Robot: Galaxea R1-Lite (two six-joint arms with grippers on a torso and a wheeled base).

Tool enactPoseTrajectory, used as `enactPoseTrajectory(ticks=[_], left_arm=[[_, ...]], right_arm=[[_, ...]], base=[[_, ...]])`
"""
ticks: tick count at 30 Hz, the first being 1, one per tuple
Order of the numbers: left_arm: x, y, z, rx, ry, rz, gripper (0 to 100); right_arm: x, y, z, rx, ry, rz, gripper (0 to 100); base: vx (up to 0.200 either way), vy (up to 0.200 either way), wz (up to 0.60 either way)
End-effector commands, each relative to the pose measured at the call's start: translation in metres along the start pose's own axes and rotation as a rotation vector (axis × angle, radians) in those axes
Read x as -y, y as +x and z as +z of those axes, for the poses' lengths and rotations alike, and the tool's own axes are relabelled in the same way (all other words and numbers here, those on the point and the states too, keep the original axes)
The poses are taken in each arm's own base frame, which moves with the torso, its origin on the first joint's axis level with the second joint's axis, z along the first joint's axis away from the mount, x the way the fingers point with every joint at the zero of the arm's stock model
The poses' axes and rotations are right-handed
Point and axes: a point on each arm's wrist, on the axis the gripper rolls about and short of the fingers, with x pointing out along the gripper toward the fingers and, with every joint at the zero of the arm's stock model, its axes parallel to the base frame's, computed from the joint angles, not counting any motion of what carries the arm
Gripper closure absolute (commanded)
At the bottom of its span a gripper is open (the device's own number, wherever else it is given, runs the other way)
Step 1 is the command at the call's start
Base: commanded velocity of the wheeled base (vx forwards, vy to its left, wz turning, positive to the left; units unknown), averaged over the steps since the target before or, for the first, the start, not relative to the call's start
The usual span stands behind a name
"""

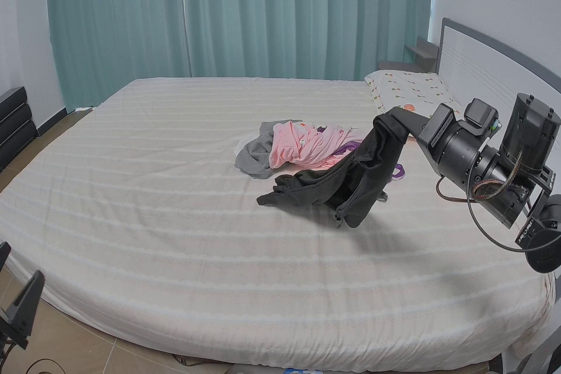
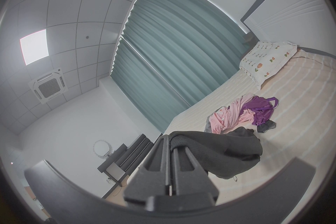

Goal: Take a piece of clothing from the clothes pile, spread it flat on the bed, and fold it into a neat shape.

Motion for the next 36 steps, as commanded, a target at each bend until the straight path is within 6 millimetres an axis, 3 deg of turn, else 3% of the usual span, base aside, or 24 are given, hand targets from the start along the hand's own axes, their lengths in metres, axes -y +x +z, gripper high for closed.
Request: enactPoseTrajectory(ticks=[1,5,16,18,19,23,24,25,33,36], left_arm=[[-0.010,0.056,-0.007,-0.315,-0.014,-0.040,0],[-0.010,0.071,-0.012,-0.400,-0.029,-0.095,0],[0.007,0.139,-0.044,-0.688,-0.025,-0.277,0],[0.007,0.139,-0.044,-0.688,-0.025,-0.277,0],[0.013,0.166,-0.057,-0.722,-0.015,-0.300,0],[0.026,0.207,-0.080,-0.728,0.012,-0.322,0],[0.026,0.207,-0.080,-0.728,0.012,-0.322,0],[0.030,0.223,-0.088,-0.727,0.024,-0.302,0],[0.058,0.294,-0.126,-0.709,0.045,-0.268,0],[0.067,0.312,-0.136,-0.696,0.061,-0.260,0]], right_arm=[[-0.007,-0.006,0.006,0.019,-0.013,0.026,100],[-0.010,-0.009,0.007,0.021,-0.013,0.036,100],[-0.023,-0.019,0.012,0.033,-0.031,0.080,100],[-0.023,-0.019,0.012,0.033,-0.031,0.080,100],[-0.023,-0.018,0.010,0.026,-0.038,0.078,100],[-0.022,-0.017,0.009,0.023,-0.041,0.077,100],[-0.022,-0.017,0.009,0.023,-0.041,0.077,100],[-0.023,-0.017,0.010,0.024,-0.041,0.078,100],[-0.027,-0.020,0.010,0.026,-0.041,0.092,100],[-0.028,-0.022,0.012,0.037,-0.049,0.094,100]], base=[[0.000,0.000,0.00],[0.000,0.000,0.00],[0.000,0.000,0.00],[0.000,0.000,0.00],[0.000,0.000,0.00],[0.000,0.000,0.00],[0.000,0.000,0.00],[0.000,0.000,0.00],[0.000,0.000,0.00],[0.000,0.000,0.00]])
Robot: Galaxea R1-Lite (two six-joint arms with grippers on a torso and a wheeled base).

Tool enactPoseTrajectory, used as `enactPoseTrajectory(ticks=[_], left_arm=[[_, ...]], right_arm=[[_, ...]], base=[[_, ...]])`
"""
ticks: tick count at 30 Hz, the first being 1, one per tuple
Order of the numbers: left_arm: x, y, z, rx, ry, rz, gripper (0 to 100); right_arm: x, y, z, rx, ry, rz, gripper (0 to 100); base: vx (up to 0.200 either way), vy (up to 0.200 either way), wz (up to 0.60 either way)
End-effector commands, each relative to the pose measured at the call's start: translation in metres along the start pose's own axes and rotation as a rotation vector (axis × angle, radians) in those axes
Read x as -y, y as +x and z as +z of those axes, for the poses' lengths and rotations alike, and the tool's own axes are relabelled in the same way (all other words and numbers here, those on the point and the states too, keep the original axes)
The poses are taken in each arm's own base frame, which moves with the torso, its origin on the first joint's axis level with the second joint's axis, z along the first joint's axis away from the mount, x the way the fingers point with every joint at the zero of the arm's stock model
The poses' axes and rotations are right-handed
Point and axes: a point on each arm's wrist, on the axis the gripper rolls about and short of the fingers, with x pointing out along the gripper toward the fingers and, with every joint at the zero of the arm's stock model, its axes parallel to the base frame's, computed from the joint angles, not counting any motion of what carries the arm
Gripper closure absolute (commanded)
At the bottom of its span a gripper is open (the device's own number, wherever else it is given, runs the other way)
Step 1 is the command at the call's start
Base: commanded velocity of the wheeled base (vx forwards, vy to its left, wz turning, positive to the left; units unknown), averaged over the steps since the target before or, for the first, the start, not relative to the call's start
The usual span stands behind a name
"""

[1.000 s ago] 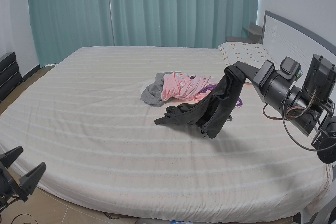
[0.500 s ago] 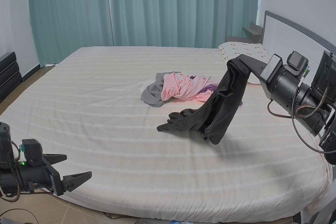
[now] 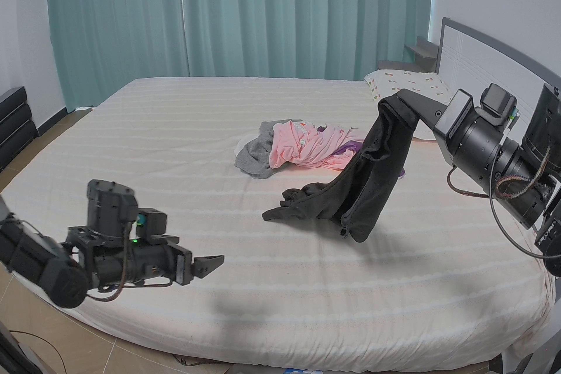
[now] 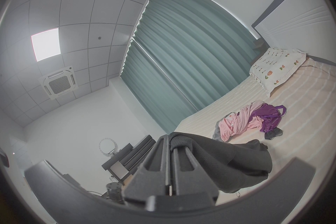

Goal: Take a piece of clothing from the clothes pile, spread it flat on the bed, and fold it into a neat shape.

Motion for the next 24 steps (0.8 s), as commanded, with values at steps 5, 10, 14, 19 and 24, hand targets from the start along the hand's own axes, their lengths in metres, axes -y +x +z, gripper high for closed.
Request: enactPoseTrajectory(ticks=[5,10,14,19,24], left_arm=[[0.014,0.123,0.011,0.008,0.042,0.028,0],[0.021,0.161,0.011,0.016,0.054,0.006,0],[0.023,0.181,0.012,0.029,0.059,-0.002,0],[0.024,0.204,0.018,0.068,0.060,-0.014,0],[0.024,0.222,0.019,0.086,0.059,-0.015,0]], right_arm=[[-0.005,-0.006,-0.001,-0.005,-0.012,0.014,100],[-0.006,-0.006,-0.002,-0.008,-0.013,0.019,100],[-0.010,-0.007,-0.004,-0.012,-0.015,0.029,100],[-0.011,-0.007,-0.004,-0.014,-0.030,0.035,100],[-0.011,-0.007,-0.004,-0.012,-0.031,0.035,100]], base=[[0.000,0.000,0.00],[0.000,0.000,0.00],[0.000,0.000,0.00],[0.000,0.000,0.00],[0.000,0.000,0.00]])
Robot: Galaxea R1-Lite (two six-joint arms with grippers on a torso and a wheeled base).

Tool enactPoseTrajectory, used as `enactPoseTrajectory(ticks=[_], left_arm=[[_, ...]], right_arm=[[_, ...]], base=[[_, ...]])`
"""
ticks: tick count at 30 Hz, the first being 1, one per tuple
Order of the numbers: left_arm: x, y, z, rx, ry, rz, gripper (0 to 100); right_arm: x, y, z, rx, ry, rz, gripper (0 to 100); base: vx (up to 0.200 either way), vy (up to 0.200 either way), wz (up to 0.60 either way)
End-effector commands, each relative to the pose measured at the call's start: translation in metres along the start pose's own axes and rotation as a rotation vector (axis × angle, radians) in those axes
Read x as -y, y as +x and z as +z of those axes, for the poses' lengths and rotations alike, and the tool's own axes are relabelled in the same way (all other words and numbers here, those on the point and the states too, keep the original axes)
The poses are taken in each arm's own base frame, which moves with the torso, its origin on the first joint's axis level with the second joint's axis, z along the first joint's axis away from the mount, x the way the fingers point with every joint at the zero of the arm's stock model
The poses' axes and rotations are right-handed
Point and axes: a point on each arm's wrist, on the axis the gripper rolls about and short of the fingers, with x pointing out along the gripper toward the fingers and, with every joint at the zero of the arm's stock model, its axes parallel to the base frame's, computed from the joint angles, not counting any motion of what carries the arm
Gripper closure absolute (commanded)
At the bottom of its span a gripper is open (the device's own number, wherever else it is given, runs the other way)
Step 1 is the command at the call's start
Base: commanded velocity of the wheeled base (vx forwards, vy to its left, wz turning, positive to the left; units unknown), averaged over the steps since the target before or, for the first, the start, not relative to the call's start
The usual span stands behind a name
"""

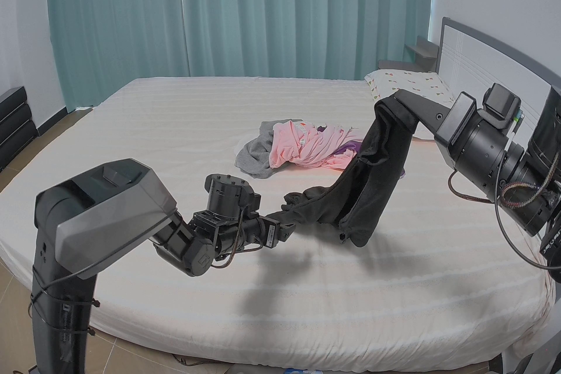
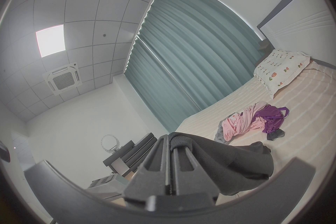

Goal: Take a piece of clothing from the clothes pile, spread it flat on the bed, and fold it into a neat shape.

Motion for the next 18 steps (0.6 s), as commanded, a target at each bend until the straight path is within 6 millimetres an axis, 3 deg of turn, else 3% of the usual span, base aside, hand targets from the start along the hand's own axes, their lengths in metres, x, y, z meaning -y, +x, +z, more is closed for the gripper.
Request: enactPoseTrajectory(ticks=[1,11,16,17,18], left_arm=[[0.001,0.027,-0.014,-0.013,0.002,-0.006,0],[0.008,0.058,-0.008,0.065,-0.026,-0.028,0],[0.015,0.064,-0.006,0.082,-0.065,-0.045,0],[0.018,0.064,-0.006,0.083,-0.082,-0.052,100],[0.018,0.064,-0.005,0.083,-0.092,-0.051,100]], right_arm=[[-0.001,0.000,0.000,0.001,-0.002,0.003,100],[0.000,-0.001,-0.001,-0.006,-0.002,0.002,100],[0.001,0.000,-0.001,-0.003,-0.001,-0.001,100],[0.003,0.001,-0.001,-0.003,-0.002,-0.006,100],[0.003,0.001,-0.001,-0.002,-0.001,-0.007,100]], base=[[0.000,0.000,0.00],[0.000,0.000,0.00],[0.000,0.000,0.00],[0.000,0.000,0.00],[0.000,0.000,0.00]])
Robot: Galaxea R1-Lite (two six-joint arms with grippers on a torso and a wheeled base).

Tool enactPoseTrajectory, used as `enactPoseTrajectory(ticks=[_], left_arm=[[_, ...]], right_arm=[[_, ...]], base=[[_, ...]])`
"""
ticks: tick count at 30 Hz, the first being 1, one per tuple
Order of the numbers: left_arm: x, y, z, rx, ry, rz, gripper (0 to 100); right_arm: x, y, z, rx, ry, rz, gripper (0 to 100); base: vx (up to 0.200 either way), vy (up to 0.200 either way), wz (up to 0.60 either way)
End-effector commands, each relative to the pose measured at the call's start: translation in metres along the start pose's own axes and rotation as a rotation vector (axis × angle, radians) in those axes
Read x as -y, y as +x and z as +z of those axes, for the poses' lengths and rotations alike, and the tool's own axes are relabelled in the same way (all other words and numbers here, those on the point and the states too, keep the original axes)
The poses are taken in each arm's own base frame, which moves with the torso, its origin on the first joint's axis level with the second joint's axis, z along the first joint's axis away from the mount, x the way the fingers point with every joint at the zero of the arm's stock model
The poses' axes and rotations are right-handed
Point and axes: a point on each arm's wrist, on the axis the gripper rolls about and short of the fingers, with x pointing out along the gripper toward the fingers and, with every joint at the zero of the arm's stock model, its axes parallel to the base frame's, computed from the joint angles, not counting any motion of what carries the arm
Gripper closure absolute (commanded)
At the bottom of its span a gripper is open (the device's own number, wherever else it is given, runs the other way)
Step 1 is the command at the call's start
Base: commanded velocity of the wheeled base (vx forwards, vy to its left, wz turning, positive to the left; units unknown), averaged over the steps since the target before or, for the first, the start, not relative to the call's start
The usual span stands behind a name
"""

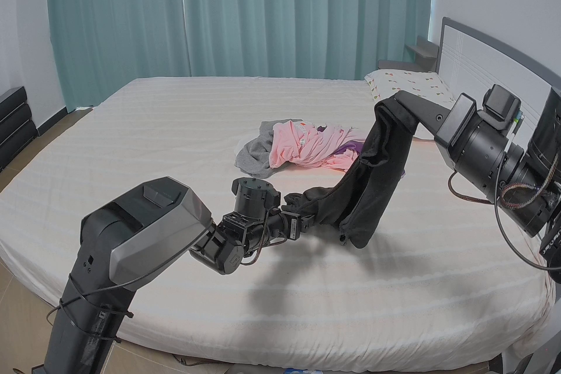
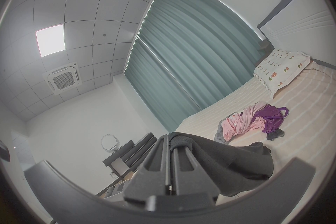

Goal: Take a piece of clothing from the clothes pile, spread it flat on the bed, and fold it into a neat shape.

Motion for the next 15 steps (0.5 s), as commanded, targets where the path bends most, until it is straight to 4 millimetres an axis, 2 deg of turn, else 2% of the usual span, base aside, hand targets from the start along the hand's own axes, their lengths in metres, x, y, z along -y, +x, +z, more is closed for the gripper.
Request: enactPoseTrajectory(ticks=[1,6,11,15], left_arm=[[0.004,0.005,-0.004,-0.001,-0.012,-0.009,100],[0.002,0.001,-0.008,-0.020,-0.049,-0.001,100],[-0.010,-0.036,0.004,-0.049,-0.100,0.048,100],[-0.014,-0.073,0.034,0.007,-0.220,0.090,100]], right_arm=[[0.002,0.002,-0.001,0.000,0.001,-0.007,100],[0.005,0.002,0.000,0.001,0.003,-0.016,100],[0.022,0.006,0.006,0.017,-0.002,-0.074,100],[0.049,0.018,0.005,0.024,-0.011,-0.161,100]], base=[[0.000,0.000,0.00],[0.000,0.000,0.00],[0.000,0.000,0.00],[0.000,0.000,0.00]])
